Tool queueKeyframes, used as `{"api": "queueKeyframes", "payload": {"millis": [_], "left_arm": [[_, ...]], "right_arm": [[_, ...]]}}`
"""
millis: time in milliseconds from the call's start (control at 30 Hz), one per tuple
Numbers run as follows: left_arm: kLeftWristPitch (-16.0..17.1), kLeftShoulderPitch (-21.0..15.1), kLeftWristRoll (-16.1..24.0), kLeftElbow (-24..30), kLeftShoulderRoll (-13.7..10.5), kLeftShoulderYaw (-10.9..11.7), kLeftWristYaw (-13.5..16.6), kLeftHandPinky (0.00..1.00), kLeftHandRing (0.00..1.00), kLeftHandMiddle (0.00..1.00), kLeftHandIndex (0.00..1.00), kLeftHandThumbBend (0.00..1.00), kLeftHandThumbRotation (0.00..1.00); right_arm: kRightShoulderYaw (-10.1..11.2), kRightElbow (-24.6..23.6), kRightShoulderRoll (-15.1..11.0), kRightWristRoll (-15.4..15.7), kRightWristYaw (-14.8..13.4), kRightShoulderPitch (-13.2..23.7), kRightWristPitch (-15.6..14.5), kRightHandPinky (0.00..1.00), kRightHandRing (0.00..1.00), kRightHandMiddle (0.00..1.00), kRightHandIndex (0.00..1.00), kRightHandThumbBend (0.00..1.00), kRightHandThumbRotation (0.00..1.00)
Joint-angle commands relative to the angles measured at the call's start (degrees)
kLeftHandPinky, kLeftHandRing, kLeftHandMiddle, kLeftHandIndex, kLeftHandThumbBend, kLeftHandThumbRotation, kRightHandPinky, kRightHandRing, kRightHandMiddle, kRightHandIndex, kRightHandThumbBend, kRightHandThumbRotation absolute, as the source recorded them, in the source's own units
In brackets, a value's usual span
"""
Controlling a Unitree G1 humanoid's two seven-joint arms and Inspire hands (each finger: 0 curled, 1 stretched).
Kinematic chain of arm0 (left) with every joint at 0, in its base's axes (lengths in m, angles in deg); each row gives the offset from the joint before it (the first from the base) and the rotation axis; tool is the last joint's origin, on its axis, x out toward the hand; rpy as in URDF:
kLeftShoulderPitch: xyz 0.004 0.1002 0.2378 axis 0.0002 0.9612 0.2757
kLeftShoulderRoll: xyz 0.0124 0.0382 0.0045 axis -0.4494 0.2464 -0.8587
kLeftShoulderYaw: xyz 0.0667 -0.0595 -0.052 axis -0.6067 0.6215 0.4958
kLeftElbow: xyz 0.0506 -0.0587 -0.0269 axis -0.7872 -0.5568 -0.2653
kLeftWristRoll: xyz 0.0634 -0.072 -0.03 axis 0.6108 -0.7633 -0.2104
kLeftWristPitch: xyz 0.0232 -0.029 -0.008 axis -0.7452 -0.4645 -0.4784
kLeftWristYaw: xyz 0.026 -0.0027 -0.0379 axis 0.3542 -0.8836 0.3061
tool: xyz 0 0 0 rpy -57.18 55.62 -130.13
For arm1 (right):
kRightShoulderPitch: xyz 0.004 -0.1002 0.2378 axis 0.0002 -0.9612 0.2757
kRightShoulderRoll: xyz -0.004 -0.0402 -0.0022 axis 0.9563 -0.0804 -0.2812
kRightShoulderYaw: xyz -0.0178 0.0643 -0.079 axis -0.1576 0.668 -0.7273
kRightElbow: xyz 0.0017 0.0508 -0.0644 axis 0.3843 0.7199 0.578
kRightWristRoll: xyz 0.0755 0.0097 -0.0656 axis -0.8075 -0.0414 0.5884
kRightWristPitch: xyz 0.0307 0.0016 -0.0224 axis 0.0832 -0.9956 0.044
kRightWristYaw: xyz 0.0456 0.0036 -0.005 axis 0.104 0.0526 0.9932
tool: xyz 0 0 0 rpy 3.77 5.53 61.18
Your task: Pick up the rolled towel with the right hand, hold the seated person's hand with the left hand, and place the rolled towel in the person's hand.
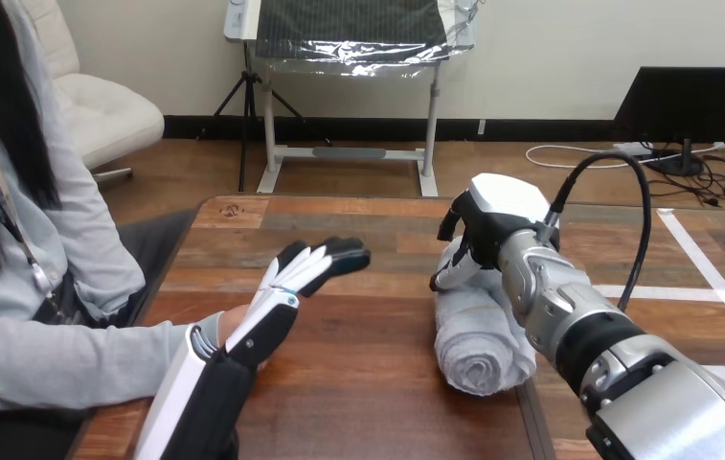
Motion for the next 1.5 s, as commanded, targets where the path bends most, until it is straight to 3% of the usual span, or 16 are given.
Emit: {"api": "queueKeyframes", "payload": {"millis": [0,233,567,867,1033,1467], "left_arm": [[1.02,-3.25,-0.7,0.85,-0.46,0.09,-0.01,1.0,0.93,0.9,0.85,1.0,0.62],[1.11,-3.63,-1.04,0.47,-0.59,-0.09,-0.18,1.0,0.93,0.89,0.85,1.0,0.62],[0.17,-3.47,-0.43,0.85,0.06,0.15,0.04,1.0,0.94,0.88,0.83,1.0,0.65],[0.99,-4.12,-0.94,-0.13,-0.27,-0.12,-0.2,1.0,0.93,0.87,0.83,1.0,0.64],[0.56,-4.31,-0.49,0.13,-0.99,0.42,-0.5,1.0,0.93,0.88,0.83,1.0,0.63],[0.42,-4.79,-1.8,-0.57,-2.23,0.37,-1.23,1.0,0.91,0.88,0.83,1.0,0.59]], "right_arm": [[0.12,0.57,-1.18,-0.37,0.48,-2.73,1.64,0.2,0.29,0.38,0.49,0.65,0.0],[-0.02,0.44,-1.87,-0.21,-0.45,-2.86,4.31,0.18,0.25,0.34,0.41,0.65,0.0],[1.62,0.14,-2.28,-1.85,-1.22,-2.23,6.3,0.12,0.18,0.25,0.28,0.62,0.0],[0.98,-0.21,-3.37,-1.34,-2.52,-2.04,10.6,0.11,0.16,0.23,0.24,0.63,0.0],[1.33,-0.31,-3.59,-1.67,-2.34,-1.78,11.61,0.11,0.17,0.23,0.25,0.64,0.0],[-0.59,-0.76,-4.1,0.19,-3.37,-1.0,13.49,0.13,0.19,0.25,0.27,0.68,0.0]]}}
